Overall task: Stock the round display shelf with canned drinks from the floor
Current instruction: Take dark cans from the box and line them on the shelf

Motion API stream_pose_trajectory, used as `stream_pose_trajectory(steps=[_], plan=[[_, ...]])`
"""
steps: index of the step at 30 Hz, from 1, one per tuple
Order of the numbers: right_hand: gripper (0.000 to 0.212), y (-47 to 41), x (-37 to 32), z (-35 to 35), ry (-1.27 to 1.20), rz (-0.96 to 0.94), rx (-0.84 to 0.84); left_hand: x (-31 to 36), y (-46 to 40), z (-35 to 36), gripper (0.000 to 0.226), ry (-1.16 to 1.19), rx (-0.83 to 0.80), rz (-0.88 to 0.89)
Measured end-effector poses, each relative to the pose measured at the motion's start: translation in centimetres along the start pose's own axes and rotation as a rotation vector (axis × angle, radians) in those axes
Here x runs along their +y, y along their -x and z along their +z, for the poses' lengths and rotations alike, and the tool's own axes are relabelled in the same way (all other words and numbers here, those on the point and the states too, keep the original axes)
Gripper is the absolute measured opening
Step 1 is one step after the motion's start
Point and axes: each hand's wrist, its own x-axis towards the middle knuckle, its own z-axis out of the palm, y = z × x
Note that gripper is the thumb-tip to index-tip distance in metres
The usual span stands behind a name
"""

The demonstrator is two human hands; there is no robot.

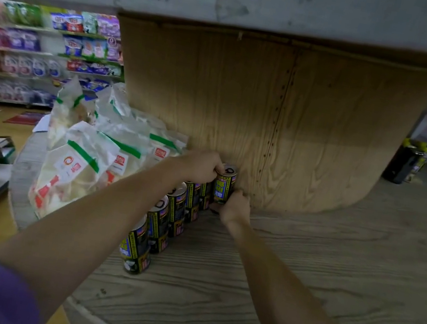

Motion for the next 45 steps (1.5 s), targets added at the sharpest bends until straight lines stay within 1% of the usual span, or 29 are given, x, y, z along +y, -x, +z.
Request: stream_pose_trajectory(steps=[3,7,10,13,15,17,19,22,27,29,32,34,36,38,40,42,45], plan=[[0.078,0.4,0.1,0.2,-0.016,-0.004,0.008,-0.2,0.3,0.0,0.044,0.008,-0.032,0.012],[0.072,1.0,0.2,-0.1,-0.028,0.002,0.008,-0.7,0.6,0.4,0.045,0.123,-0.108,0.003],[0.066,2.4,-0.3,-0.8,-0.026,0.019,0.029,-0.5,1.2,0.7,0.045,0.143,-0.080,0.004],[0.054,4.9,-0.8,-2.0,0.015,-0.008,0.078,0.4,2.0,0.8,0.043,0.208,0.021,0.066],[0.045,6.8,-0.9,-3.1,0.062,-0.007,0.109,1.3,2.5,0.8,0.031,0.223,0.044,0.109],[0.039,8.9,-0.7,-4.6,0.093,0.022,0.124,2.7,3.2,1.2,0.023,0.222,0.024,0.174],[0.034,11.3,0.3,-6.2,0.102,0.076,0.160,4.7,4.1,2.4,0.022,0.277,-0.045,0.260],[0.022,15.8,2.9,-8.8,0.106,0.153,0.269,7.9,5.3,5.6,0.023,0.354,-0.115,0.319],[0.006,25.1,9.0,-13.8,0.060,0.360,0.426,14.1,7.0,11.5,0.017,0.529,-0.205,0.364],[0.015,28.7,11.6,-15.4,0.064,0.427,0.459,17.2,8.5,12.9,0.013,0.601,-0.260,0.392],[0.018,33.8,14.6,-16.9,0.096,0.513,0.482,22.1,10.8,15.0,0.015,0.646,-0.417,0.444],[0.011,36.5,16.6,-17.4,0.076,0.572,0.492,25.1,12.5,16.6,0.011,0.616,-0.543,0.455],[0.006,38.9,19.2,-17.5,0.066,0.632,0.488,28.2,13.9,18.7,0.010,0.549,-0.600,0.511],[0.009,41.0,22.1,-17.2,0.072,0.675,0.460,30.8,15.0,21.1,0.012,0.450,-0.579,0.586],[0.016,42.9,25.1,-16.8,0.067,0.709,0.449,33.0,16.1,23.5,0.018,0.378,-0.599,0.610],[0.017,44.5,28.6,-16.2,0.040,0.727,0.442,35.3,17.0,26.2,0.017,0.361,-0.641,0.596],[0.010,46.6,33.7,-15.6,-0.046,0.773,0.405,38.8,18.1,30.6,0.011,0.375,-0.610,0.522]])
